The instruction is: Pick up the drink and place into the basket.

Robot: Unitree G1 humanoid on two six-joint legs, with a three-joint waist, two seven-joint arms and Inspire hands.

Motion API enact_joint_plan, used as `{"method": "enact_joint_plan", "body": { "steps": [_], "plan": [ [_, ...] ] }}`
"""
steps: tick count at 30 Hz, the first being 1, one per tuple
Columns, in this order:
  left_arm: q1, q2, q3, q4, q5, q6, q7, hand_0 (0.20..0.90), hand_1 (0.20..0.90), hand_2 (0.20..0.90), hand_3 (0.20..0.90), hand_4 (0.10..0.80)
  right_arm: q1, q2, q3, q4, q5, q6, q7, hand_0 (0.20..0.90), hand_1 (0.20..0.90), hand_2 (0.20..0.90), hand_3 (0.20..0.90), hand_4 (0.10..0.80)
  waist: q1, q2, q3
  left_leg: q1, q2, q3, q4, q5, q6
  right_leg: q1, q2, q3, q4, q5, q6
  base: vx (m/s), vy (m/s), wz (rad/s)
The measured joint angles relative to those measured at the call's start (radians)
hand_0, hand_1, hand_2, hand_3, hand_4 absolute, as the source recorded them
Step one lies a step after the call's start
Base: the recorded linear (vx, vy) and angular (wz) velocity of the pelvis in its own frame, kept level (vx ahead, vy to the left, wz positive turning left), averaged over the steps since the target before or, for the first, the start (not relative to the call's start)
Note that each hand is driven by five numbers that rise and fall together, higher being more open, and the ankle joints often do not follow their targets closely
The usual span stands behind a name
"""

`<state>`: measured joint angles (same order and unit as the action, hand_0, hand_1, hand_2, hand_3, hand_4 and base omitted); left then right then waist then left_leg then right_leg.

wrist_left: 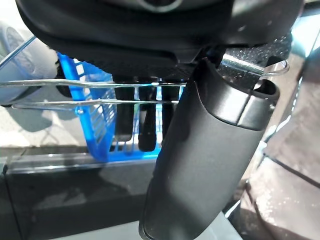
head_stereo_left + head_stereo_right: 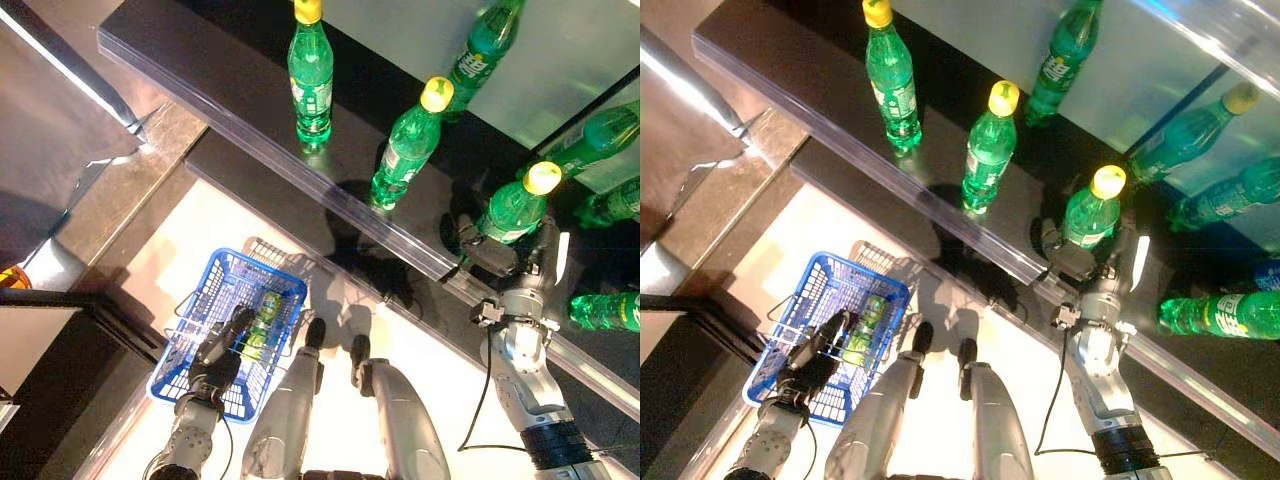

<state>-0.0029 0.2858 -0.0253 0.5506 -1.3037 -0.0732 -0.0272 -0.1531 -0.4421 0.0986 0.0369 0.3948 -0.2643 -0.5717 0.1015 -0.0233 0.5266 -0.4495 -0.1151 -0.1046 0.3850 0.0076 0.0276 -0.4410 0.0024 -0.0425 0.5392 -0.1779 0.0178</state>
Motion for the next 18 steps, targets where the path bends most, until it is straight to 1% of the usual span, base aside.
{"method": "enact_joint_plan", "body": {
  "steps": [1,4,6,11,18],
  "plan": [
    [0.0,0.0,0.0,0.0,0.0,0.001,0.0,0.3,0.3,0.3,0.2,0.1,-0.003,0.0,0.0,0.0,0.0,0.002,-0.007,0.3,0.3,0.3,0.2,0.1,0.004,0.0,0.0,-0.003,0.0,0.0,0.001,0.0,0.0,-0.002,0.0,0.0,0.001,0.0,0.0,0.0,0.0,0.0],
    [-0.001,0.0,0.0,0.004,0.0,0.001,0.0,0.3,0.3,0.3,0.2,0.1,-0.014,0.0,0.0,0.0,-0.001,0.007,-0.02,0.3,0.3,0.3,0.2,0.1,0.006,0.0,0.0,-0.01,-0.003,0.0,0.003,0.0,0.0,-0.01,-0.002,0.0,0.006,0.0,0.0,-0.011,0.004,0.0],
    [-0.007,0.0,0.0,0.011,0.0,0.002,0.0,0.3,0.3,0.3,0.2,0.1,-0.028,0.0,0.0,0.0,-0.001,0.017,-0.029,0.3,0.3,0.3,0.2,0.1,0.004,0.0,0.0,-0.021,-0.008,0.0,0.007,0.0,0.0,-0.024,-0.003,0.001,0.018,-0.003,-0.005,-0.026,0.003,0.01],
    [-0.037,0.0,-0.001,0.013,0.0,0.004,0.0,0.3,0.3,0.3,0.2,0.1,-0.05,0.0,-0.001,-0.003,-0.005,0.021,-0.056,0.3,0.3,0.3,0.2,0.1,0.004,0.0,0.006,-0.043,-0.013,0.0,0.02,-0.002,0.003,-0.048,-0.006,0.001,0.036,-0.008,-0.009,-0.049,0.008,0.02],
    [-0.043,0.0,0.0,0.013,0.0,0.006,0.0,0.3,0.3,0.3,0.2,0.1,-0.044,-0.001,0.0,-0.004,-0.093,0.044,-0.066,0.3,0.3,0.3,0.2,0.1,0.002,0.0,0.007,-0.043,-0.017,0.004,0.025,-0.003,0.005,-0.051,-0.01,0.005,0.048,-0.009,-0.009,-0.004,0.014,0.0]
  ]
}}
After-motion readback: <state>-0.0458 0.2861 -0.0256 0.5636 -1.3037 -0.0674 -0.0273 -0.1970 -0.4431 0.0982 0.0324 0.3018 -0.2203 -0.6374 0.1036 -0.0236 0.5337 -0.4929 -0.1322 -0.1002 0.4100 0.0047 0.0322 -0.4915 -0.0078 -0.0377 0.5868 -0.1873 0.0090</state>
